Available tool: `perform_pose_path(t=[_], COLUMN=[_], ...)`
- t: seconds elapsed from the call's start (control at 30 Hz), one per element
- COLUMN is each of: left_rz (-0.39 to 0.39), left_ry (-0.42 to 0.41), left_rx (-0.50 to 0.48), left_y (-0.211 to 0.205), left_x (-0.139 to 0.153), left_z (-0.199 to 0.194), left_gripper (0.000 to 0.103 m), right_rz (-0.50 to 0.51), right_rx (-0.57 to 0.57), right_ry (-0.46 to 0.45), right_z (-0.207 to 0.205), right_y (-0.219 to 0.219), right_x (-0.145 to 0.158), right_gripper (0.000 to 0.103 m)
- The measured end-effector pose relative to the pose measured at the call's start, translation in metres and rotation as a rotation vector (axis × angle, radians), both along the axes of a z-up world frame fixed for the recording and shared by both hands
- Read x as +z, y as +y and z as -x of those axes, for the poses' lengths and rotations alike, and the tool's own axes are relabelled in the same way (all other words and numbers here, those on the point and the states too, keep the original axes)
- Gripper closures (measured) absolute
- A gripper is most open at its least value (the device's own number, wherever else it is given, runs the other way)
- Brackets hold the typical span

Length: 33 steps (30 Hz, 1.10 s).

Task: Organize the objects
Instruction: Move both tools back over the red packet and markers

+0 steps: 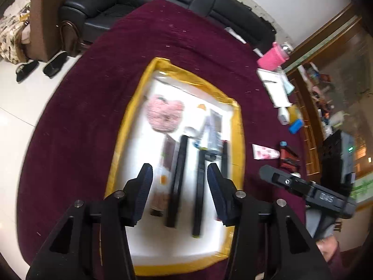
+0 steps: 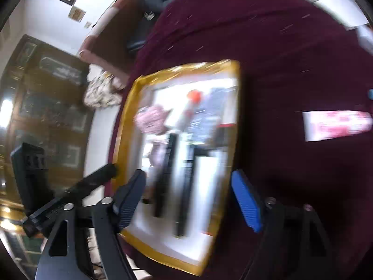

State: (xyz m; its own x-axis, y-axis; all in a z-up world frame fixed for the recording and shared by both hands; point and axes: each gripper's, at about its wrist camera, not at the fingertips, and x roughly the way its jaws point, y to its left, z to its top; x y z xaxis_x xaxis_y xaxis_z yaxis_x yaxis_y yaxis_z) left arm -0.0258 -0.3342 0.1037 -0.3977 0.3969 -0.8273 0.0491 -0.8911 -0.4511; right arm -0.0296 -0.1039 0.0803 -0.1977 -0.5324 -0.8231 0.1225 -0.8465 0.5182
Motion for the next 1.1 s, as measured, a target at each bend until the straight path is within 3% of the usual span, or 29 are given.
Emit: perform_pose_path(t=[0.17,0.47,0.7,0.83,0.93,0.97,1.03,1.1], left_rz=[-0.062,-0.067,-0.063,-0.059,-0.058,-0.056,-0.053,-0.053], left_ry=[-0.024,-0.092,-0.114,-0.132,-0.145,-0.147,-0.152,-0.160], left_rx=[-0.045,-0.144,-0.125,-0.090,-0.059,-0.050,-0.026,-0.008], left_y=[0.039,0.135,0.168,0.176,0.177,0.177,0.174,0.174], left_x=[0.004,-0.005,-0.011,-0.015,-0.019,-0.021,-0.024,-0.028], left_z=[-0.014,-0.047,-0.070,-0.082,-0.090,-0.092,-0.096,-0.096], left_gripper=[0.053,0.052,0.052,0.052,0.052,0.052,0.052,0.052], right_rz=[-0.097,-0.206,-0.235,-0.204,-0.148,-0.113,-0.122,-0.051], right_rx=[-0.125,-0.364,-0.439,-0.388,-0.328,-0.294,-0.247,-0.178], right_ry=[0.037,0.068,0.093,0.050,-0.044,-0.076,-0.054,-0.088], right_z=[-0.009,-0.010,0.028,0.073,0.096,0.099,0.092,0.087], right_y=[0.085,0.256,0.337,0.340,0.330,0.322,0.306,0.289], right_x=[0.006,0.015,0.012,-0.008,-0.035,-0.044,-0.042,-0.044], right_gripper=[0.028,0.028,0.028,0.028,0.028,0.024,0.022,0.022])
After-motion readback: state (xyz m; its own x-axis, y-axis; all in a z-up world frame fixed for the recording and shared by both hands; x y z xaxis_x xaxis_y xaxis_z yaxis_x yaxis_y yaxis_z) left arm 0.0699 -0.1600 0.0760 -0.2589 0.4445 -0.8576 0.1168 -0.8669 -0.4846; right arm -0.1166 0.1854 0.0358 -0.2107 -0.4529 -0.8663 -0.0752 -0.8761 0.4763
